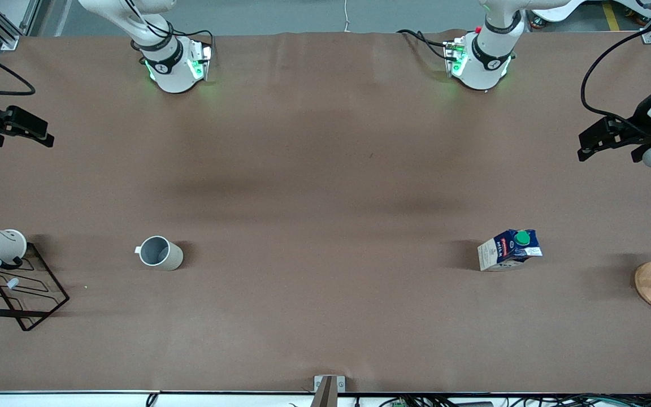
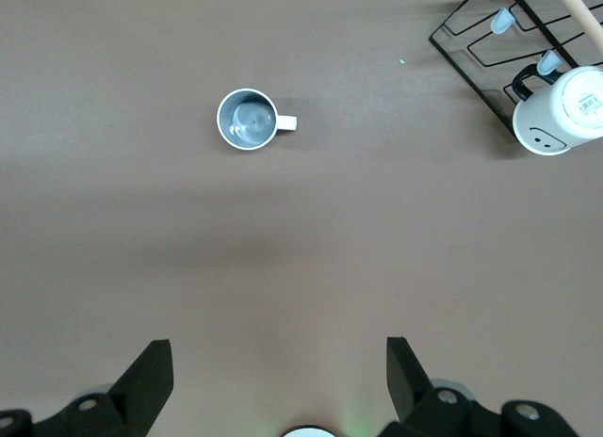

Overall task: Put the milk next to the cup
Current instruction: 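Reach the left gripper toward the milk carton while the right gripper reaches the mug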

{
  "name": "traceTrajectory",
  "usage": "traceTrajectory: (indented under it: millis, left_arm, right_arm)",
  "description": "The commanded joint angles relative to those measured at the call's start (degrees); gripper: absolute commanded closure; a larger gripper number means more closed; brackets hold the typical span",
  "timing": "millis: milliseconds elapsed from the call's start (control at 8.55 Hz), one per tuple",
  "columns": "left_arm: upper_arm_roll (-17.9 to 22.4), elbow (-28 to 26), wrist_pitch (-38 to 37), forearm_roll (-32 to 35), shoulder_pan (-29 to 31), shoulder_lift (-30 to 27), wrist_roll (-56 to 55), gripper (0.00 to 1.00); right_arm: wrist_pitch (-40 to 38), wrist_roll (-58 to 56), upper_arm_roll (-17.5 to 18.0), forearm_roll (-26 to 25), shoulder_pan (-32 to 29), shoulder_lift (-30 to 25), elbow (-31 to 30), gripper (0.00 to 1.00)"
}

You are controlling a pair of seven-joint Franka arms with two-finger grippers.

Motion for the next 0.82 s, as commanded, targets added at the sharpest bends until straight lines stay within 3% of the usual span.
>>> traceTrajectory:
  millis: [0, 234, 468, 702]
  left_arm:
    - [-0.1, 1.8, -0.7, 0.6, 0.2, -0.2, 0.4, 0.00]
    - [0.2, 0.6, 0.1, -2.4, 0.4, 1.7, -0.5, 0.00]
    - [0.1, 0.6, 0.3, -2.6, 2.1, 8.2, -0.2, 0.00]
    - [0.0, 0.4, 10.0, -2.8, 1.9, 16.9, -0.6, 0.00]
  right_arm:
    - [-0.6, 0.8, 0.3, -0.8, -0.3, 0.2, 0.9, 0.00]
    - [1.1, 1.3, 0.6, -0.8, 0.7, 0.7, -0.2, 0.00]
    - [11.8, 5.6, 0.7, -0.7, 4.6, 4.9, -6.0, 0.00]
    - [26.9, 6.8, 0.7, -0.4, 6.3, 8.6, -15.7, 0.00]
